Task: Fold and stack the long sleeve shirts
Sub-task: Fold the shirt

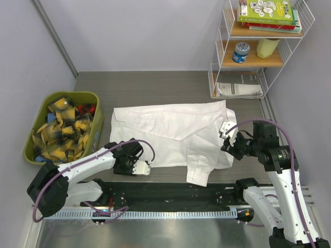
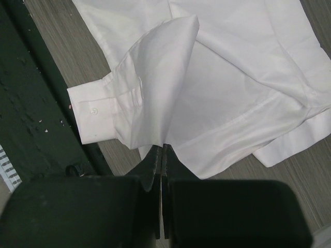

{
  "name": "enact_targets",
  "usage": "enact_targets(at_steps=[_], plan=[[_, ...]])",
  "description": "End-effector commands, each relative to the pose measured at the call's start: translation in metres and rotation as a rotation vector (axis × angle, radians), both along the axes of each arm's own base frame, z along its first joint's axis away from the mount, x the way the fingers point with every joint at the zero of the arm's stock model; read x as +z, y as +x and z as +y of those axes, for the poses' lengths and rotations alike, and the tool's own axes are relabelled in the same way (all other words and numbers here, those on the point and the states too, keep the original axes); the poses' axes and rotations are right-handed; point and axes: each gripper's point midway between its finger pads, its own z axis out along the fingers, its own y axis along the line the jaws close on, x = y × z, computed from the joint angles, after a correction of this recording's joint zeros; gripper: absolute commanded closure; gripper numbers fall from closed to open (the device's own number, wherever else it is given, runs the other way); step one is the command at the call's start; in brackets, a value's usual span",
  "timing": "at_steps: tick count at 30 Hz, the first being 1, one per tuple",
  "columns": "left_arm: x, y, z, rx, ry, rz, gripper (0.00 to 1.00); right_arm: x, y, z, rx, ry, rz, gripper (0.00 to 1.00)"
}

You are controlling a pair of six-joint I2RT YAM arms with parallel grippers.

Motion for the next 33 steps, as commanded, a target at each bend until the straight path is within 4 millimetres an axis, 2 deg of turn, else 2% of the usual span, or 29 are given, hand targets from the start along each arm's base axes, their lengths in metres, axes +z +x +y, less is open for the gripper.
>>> enact_targets(at_steps=[1,2,3,4,7,9,14,20,22,23,25,26,27,33], plan=[[-0.004,0.011,0.001,-0.007,0.004,-0.045,0.62,0.014,0.009,-0.001,-0.012,0.002,-0.053,0.99],[-0.004,0.010,0.003,-0.007,0.011,-0.045,0.65,0.013,0.009,-0.001,-0.012,0.000,-0.053,0.99],[-0.003,0.011,0.003,-0.007,0.006,-0.050,0.74,0.013,0.009,-0.001,-0.013,0.001,-0.053,0.99],[-0.001,0.009,0.004,0.000,0.004,-0.043,0.78,0.014,0.009,-0.001,-0.013,0.001,-0.057,0.99],[0.011,0.008,-0.001,0.020,-0.045,-0.042,0.87,0.019,0.009,-0.001,-0.024,0.011,-0.064,0.99],[0.026,0.008,-0.003,0.043,-0.070,-0.032,1.00,0.027,0.011,-0.001,-0.031,0.015,-0.082,0.99],[0.055,0.024,0.001,0.099,-0.127,-0.073,1.00,0.048,0.028,-0.003,-0.067,0.021,-0.144,0.99],[0.071,0.047,0.001,0.157,-0.187,-0.068,1.00,0.062,0.055,-0.002,-0.068,0.004,-0.181,0.99],[0.078,0.062,0.002,0.177,-0.209,-0.096,1.00,0.072,0.066,-0.001,-0.069,0.010,-0.213,0.99],[0.077,0.068,0.002,0.185,-0.208,-0.094,1.00,0.072,0.073,0.000,-0.068,0.007,-0.205,0.99],[0.086,0.086,0.001,0.210,-0.234,-0.130,1.00,0.082,0.087,0.000,-0.073,0.007,-0.241,0.99],[0.084,0.092,0.002,0.227,-0.234,-0.118,1.00,0.079,0.096,0.001,-0.070,-0.001,-0.230,0.99],[0.090,0.102,-0.001,0.231,-0.248,-0.138,1.00,0.088,0.104,0.001,-0.072,-0.001,-0.262,0.99],[0.088,0.134,-0.006,0.269,-0.258,-0.136,1.00,0.101,0.150,0.008,-0.062,0.008,-0.312,0.99]])
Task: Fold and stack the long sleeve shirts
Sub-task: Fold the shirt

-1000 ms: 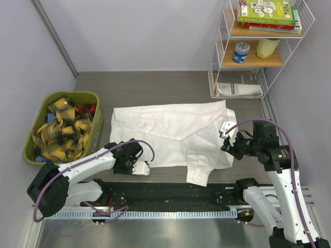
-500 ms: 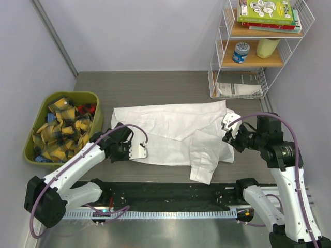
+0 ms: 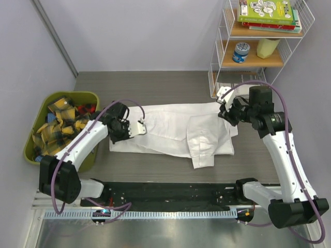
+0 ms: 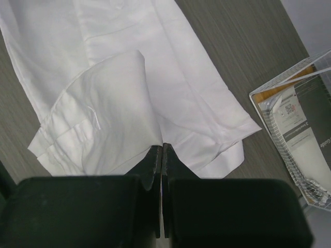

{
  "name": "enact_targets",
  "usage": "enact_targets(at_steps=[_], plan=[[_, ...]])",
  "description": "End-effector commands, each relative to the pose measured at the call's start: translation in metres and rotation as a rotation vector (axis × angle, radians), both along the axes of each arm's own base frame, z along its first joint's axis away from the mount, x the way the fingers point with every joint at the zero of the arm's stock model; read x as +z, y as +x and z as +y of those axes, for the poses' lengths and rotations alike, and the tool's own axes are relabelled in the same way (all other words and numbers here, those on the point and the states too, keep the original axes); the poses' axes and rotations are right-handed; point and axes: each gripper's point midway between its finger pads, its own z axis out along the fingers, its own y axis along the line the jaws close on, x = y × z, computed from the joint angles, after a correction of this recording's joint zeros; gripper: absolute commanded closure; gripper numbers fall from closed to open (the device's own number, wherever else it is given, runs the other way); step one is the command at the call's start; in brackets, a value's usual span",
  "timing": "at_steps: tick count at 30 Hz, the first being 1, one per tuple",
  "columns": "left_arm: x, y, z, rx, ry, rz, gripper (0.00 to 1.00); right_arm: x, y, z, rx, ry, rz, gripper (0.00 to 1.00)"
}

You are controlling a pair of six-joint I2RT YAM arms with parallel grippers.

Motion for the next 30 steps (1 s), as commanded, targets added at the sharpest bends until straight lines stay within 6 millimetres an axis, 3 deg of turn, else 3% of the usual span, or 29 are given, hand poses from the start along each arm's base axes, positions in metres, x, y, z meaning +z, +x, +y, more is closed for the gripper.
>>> enact_targets(at_steps=[1,6,10,18,30], plan=[[0.008,0.031,-0.009,-0.005,-0.042,-0.054,1.00,0.041,0.043,0.005,0.009,0.009,-0.170,0.99],[-0.002,0.054,-0.002,0.045,-0.024,-0.052,1.00,0.050,0.076,0.008,0.015,0.006,-0.218,0.99],[-0.007,0.065,0.006,0.088,-0.024,-0.049,1.00,0.045,0.095,0.011,0.017,0.002,-0.209,0.99],[-0.015,0.081,0.010,0.132,-0.033,-0.067,1.00,0.025,0.112,0.009,0.007,-0.022,-0.207,0.99],[-0.032,0.085,0.010,0.147,-0.017,-0.032,1.00,0.005,0.129,0.010,0.015,-0.036,-0.195,0.99]])
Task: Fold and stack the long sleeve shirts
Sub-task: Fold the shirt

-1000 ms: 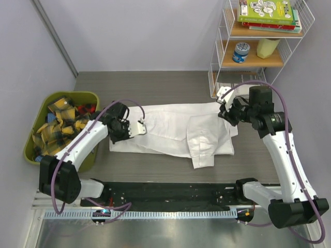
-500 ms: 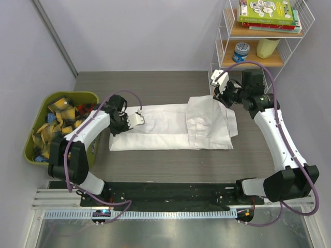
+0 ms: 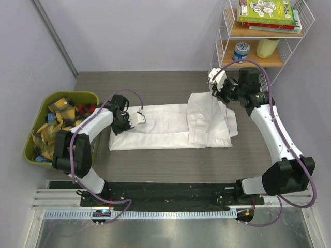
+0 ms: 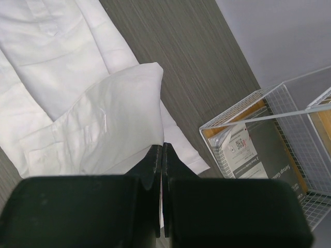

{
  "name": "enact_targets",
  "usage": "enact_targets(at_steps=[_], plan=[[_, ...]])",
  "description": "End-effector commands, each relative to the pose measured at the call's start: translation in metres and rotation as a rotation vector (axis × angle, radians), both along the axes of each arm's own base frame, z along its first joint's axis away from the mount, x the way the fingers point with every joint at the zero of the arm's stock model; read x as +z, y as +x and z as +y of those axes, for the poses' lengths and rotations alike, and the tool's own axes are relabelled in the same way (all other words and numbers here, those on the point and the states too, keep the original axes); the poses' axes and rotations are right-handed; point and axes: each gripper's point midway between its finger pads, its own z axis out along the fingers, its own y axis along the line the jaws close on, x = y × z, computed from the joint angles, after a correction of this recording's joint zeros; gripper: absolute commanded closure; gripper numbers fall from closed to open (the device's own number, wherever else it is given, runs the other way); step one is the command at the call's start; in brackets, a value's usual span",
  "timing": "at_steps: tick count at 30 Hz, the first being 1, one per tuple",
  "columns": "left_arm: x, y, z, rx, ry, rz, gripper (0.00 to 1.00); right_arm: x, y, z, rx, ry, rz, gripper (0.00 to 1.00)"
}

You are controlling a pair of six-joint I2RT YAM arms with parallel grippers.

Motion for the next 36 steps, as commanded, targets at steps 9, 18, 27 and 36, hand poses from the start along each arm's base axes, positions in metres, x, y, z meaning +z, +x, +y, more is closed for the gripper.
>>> enact_targets(at_steps=[9,18,27,36], plan=[[0.003,0.018,-0.001,0.025,-0.009,-0.048,1.00,-0.015,0.023,0.003,0.016,-0.014,-0.032,0.99],[-0.001,0.023,0.003,0.041,0.008,-0.049,1.00,-0.023,0.047,0.013,0.026,-0.010,-0.026,0.99],[-0.003,0.022,0.012,0.058,0.021,-0.044,1.00,-0.035,0.063,0.028,0.044,-0.019,-0.019,0.99],[-0.007,0.028,0.012,0.086,0.020,-0.046,1.00,-0.057,0.072,0.030,0.017,-0.037,0.029,0.99]])
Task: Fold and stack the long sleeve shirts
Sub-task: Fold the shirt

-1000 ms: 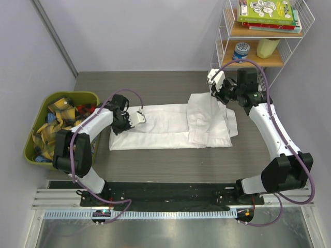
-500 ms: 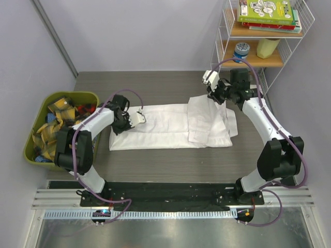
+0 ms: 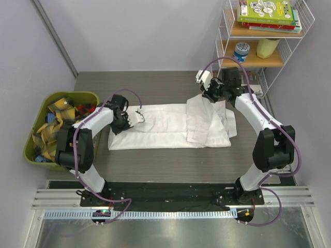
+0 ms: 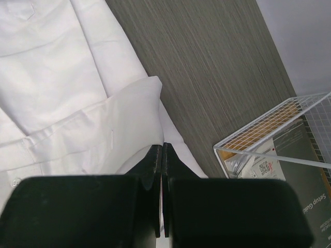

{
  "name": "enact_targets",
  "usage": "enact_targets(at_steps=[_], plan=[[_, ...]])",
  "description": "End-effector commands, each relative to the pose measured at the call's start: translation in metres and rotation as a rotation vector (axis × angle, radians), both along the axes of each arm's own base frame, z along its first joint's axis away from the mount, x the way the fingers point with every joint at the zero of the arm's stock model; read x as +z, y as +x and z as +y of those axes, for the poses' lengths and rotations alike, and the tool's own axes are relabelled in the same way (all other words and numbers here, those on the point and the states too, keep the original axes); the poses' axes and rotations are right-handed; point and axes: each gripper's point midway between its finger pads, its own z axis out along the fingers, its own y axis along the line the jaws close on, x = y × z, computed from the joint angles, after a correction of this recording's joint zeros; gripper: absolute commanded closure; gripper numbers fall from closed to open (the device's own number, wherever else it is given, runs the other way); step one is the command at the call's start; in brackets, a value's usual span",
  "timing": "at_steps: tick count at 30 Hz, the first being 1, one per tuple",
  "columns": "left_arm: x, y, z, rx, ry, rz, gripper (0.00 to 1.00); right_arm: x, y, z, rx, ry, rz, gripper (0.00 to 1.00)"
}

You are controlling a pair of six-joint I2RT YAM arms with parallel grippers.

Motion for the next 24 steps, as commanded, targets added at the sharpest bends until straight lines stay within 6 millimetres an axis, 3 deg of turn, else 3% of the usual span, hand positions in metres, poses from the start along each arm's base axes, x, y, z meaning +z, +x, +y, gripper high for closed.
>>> enact_targets(at_steps=[1,4,5,6,7,8,9,11,13,17,20,24], plan=[[0.007,0.019,0.002,0.044,0.000,-0.055,1.00,0.014,0.015,0.002,-0.022,-0.001,-0.056,0.99],[0.008,0.025,0.006,0.092,0.007,-0.069,1.00,0.008,0.017,-0.004,-0.068,-0.037,-0.039,0.83],[0.008,0.026,0.007,0.107,0.009,-0.070,0.97,0.009,0.016,-0.008,-0.084,-0.046,-0.031,0.64],[0.009,0.027,0.011,0.130,0.009,-0.066,0.90,0.019,0.018,-0.010,-0.097,-0.053,-0.038,0.54],[0.013,0.029,0.011,0.156,0.002,-0.068,0.84,0.015,0.010,-0.017,-0.119,-0.083,0.014,0.46],[0.015,0.026,0.014,0.176,-0.002,-0.055,0.79,0.017,0.006,-0.021,-0.133,-0.100,0.036,0.22],[0.021,0.026,0.016,0.199,-0.020,-0.056,0.68,0.032,0.006,-0.024,-0.145,-0.107,0.034,0.15],[0.032,0.022,0.011,0.237,-0.077,-0.045,0.61,0.030,-0.016,-0.039,-0.181,-0.165,0.114,0.07],[0.047,0.018,0.002,0.244,-0.138,-0.056,0.56,0.034,-0.042,-0.058,-0.217,-0.179,0.186,0.05],[0.055,-0.007,-0.008,0.263,-0.206,-0.007,0.49,0.029,-0.100,-0.072,-0.223,-0.126,0.342,0.05],[0.049,-0.029,-0.007,0.264,-0.206,0.041,0.44,-0.009,-0.156,-0.075,-0.190,-0.120,0.502,0.16],[0.034,-0.050,-0.004,0.246,-0.189,0.081,0.41,-0.047,-0.189,-0.087,-0.194,-0.135,0.599,0.31]])
